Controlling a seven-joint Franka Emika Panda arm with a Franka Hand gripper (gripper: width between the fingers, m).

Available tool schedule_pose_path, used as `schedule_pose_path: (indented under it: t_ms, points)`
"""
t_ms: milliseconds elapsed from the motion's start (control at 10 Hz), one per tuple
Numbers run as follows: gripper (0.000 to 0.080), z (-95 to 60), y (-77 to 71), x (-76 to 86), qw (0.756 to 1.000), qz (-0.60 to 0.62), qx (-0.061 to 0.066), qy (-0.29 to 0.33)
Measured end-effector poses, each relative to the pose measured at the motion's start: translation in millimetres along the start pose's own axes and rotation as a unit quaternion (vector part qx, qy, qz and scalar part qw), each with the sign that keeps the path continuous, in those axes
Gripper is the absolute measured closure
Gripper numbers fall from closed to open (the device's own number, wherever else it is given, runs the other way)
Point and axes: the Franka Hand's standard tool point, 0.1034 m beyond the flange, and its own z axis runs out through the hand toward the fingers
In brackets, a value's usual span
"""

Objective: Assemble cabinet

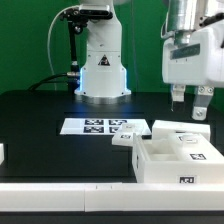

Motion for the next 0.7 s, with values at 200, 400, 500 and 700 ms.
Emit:
schedule_pose_path:
  t_ms: [200, 400, 500, 700]
  points:
    - [0.0001, 1.5, 0.4, 0.1, 1.000, -0.001, -0.001, 0.001]
    - [0.0004, 2.9, 7.9, 12.5, 1.000, 0.004, 0.014, 0.001]
    - [0.0004, 1.3, 23.7, 21.8, 1.000, 0.007, 0.010, -0.011]
    - [0.0004, -8.6, 47.9, 43.2, 0.999, 0.029, 0.003, -0.036]
